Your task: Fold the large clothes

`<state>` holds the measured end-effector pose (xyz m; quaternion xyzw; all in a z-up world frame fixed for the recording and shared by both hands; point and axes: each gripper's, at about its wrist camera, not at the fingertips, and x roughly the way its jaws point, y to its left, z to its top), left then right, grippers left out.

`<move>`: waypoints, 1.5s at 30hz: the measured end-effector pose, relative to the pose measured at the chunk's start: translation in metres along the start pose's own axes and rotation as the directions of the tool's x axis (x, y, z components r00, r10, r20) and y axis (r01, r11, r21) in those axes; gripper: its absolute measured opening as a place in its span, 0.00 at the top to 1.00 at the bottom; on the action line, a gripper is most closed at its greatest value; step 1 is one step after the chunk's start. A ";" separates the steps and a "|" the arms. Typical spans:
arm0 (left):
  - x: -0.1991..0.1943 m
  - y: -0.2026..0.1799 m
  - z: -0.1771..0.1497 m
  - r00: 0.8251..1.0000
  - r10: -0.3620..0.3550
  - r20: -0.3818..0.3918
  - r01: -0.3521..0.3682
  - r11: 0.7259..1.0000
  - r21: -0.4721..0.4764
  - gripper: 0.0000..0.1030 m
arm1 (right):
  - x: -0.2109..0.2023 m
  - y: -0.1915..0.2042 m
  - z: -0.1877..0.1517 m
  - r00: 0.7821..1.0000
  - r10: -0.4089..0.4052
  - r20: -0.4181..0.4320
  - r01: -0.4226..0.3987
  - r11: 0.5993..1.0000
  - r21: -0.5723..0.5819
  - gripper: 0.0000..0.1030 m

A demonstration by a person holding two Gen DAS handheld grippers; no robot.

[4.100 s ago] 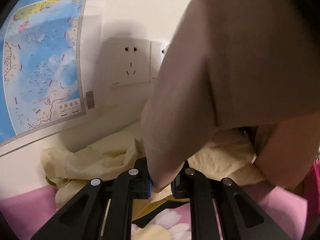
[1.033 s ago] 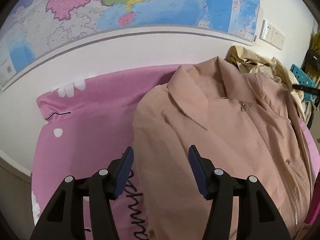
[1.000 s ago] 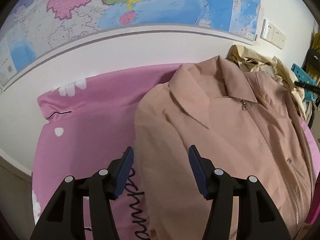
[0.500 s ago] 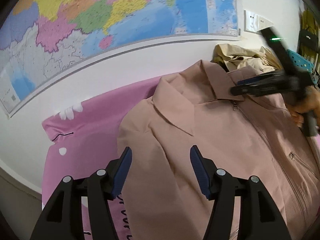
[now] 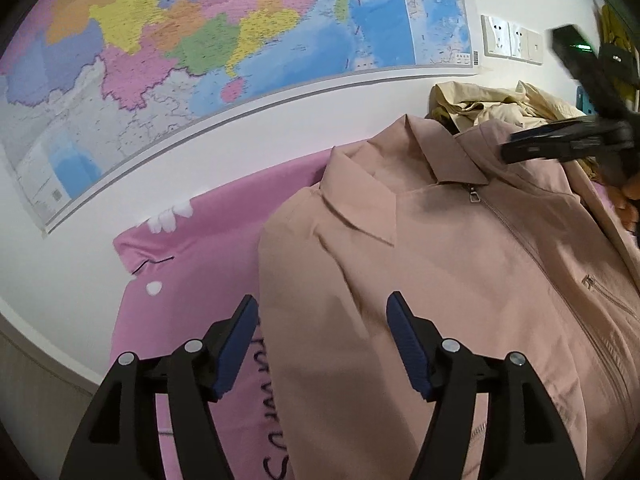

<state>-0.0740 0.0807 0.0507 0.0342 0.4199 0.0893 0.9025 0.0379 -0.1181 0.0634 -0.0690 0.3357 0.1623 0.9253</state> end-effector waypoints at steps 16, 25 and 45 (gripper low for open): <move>-0.043 -0.013 -0.099 0.966 -0.179 -0.188 0.158 0.980 -0.124 0.30 | -0.115 -0.040 -0.160 0.989 -0.144 -0.019 0.145 0.971 0.192 0.06; -0.042 0.027 -0.096 0.968 -0.204 -0.146 0.153 0.940 -0.305 0.97 | -0.101 -0.028 -0.200 0.987 -0.117 -0.107 0.134 0.978 0.162 0.21; -0.014 0.126 -0.073 0.958 0.172 -0.228 -0.252 0.888 -0.385 0.63 | -0.155 -0.118 -0.172 0.998 -0.002 0.060 -0.023 0.908 0.418 0.94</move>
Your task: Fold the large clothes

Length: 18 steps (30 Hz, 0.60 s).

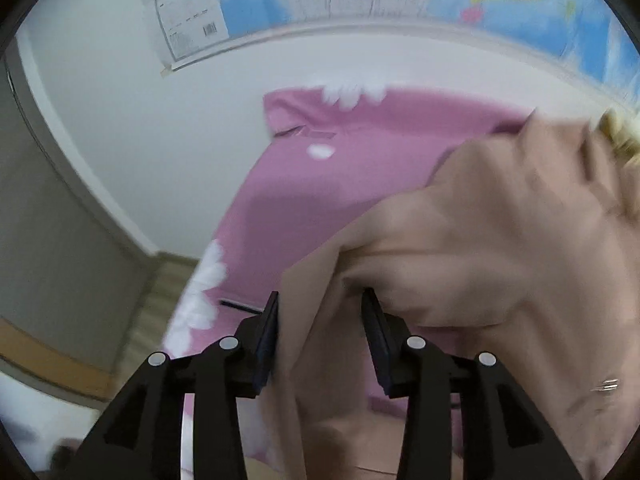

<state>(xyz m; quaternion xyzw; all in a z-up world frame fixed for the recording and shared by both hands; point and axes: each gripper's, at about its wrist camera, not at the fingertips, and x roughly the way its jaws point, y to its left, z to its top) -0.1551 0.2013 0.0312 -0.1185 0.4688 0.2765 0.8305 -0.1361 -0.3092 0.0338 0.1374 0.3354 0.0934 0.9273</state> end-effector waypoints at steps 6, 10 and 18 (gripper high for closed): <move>-0.081 0.008 0.006 0.946 -0.235 0.224 0.237 0.971 0.018 0.51 | -0.023 0.032 0.021 0.984 0.178 0.010 -0.178 0.983 -0.054 0.94; -0.115 -0.013 0.009 0.886 -0.366 0.283 0.351 0.930 0.107 0.50 | -0.035 0.066 0.041 0.954 0.299 0.000 -0.298 0.950 -0.094 0.94; -0.106 -0.148 0.002 0.633 -0.774 0.028 0.716 0.599 0.358 0.43 | 0.003 0.167 0.085 0.889 0.451 -0.084 -0.459 0.870 -0.179 0.93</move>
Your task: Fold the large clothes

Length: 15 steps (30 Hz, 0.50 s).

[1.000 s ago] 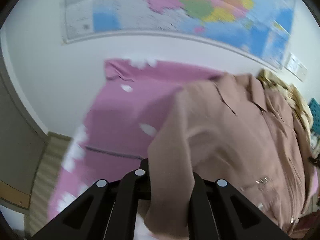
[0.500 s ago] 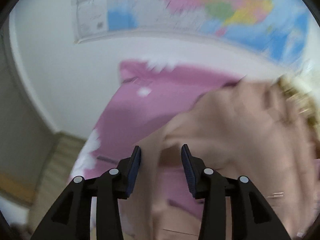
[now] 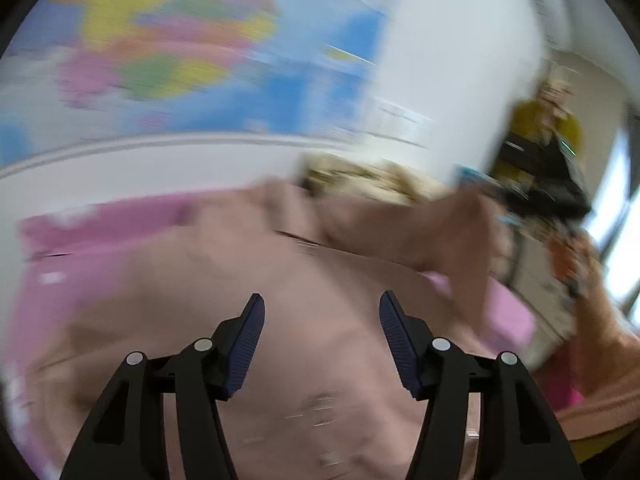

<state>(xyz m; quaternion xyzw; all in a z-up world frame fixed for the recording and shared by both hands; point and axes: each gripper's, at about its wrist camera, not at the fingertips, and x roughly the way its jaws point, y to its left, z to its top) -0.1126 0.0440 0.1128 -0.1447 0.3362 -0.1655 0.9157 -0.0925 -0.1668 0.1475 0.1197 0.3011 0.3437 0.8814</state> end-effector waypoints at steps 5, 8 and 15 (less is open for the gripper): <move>0.039 -0.008 0.007 0.987 -0.158 -0.041 0.158 0.987 -0.011 0.31 | 0.081 -0.001 0.026 0.995 0.065 -0.074 -0.062 0.997 0.045 0.92; 0.067 -0.003 0.002 0.988 -0.110 -0.107 0.108 0.994 -0.022 0.29 | 0.121 -0.011 0.033 0.987 0.123 -0.101 -0.113 0.989 0.097 0.92; 0.144 0.036 -0.020 0.933 0.036 -0.359 -0.065 0.995 -0.069 0.32 | 0.147 -0.032 0.035 0.989 0.070 -0.129 -0.055 0.992 0.116 0.92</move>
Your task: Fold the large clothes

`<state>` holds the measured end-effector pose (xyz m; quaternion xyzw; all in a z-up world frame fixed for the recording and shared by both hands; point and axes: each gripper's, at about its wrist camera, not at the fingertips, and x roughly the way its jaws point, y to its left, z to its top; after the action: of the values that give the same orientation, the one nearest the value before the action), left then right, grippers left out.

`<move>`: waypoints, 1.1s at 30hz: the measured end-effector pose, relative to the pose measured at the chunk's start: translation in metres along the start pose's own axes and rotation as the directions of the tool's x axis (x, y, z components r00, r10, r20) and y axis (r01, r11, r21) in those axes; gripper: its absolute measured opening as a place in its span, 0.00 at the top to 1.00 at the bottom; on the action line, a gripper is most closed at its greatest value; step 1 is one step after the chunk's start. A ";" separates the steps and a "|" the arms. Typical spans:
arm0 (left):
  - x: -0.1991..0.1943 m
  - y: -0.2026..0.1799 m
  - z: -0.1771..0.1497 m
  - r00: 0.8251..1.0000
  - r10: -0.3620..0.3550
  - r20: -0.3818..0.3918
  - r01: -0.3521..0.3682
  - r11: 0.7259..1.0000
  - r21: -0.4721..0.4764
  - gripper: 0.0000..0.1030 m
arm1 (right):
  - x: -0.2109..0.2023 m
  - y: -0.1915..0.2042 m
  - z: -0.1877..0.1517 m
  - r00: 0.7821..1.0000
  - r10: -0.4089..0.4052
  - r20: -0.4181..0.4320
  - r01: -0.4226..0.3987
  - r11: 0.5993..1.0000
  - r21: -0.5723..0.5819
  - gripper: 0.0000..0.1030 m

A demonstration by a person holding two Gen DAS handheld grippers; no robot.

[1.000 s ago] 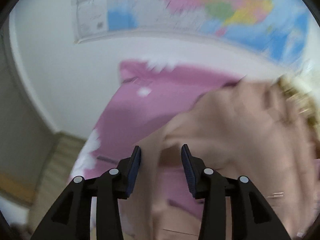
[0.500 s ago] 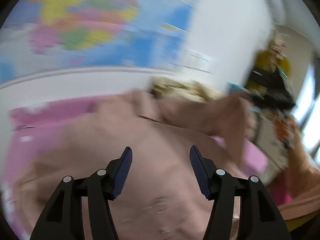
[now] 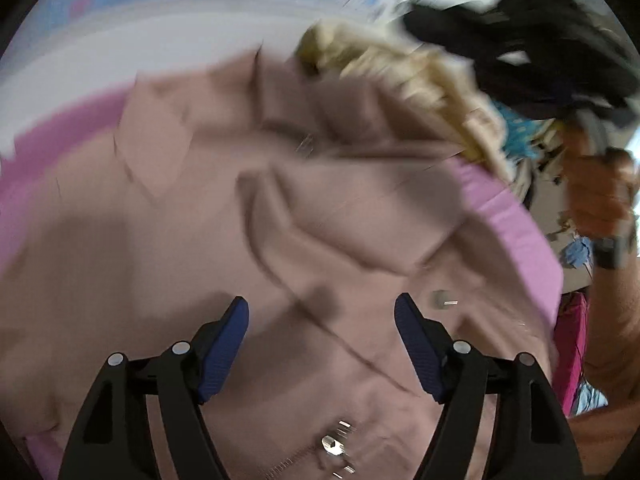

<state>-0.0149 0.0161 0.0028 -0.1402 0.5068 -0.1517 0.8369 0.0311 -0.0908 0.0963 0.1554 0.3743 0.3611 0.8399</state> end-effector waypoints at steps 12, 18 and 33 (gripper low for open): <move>0.017 -0.009 -0.006 0.997 -0.040 -0.071 0.041 0.999 0.020 0.99 | -0.065 -0.067 -0.050 0.926 -0.361 0.110 0.365 0.931 -0.018 0.48; -0.051 0.018 0.012 0.990 0.106 0.096 -0.109 0.994 0.026 0.99 | -0.099 -0.101 -0.056 0.872 -0.460 0.167 0.462 0.886 0.030 0.43; -0.062 0.073 -0.008 0.951 0.308 0.006 -0.308 0.951 0.034 0.40 | -0.031 -0.119 -0.001 0.814 -0.580 -0.029 0.571 0.808 -0.147 0.56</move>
<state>-0.0414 0.1073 0.0210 -0.0447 0.5193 -0.0280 0.8529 0.0742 -0.1955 0.0481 -0.0339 0.4094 0.1190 0.9039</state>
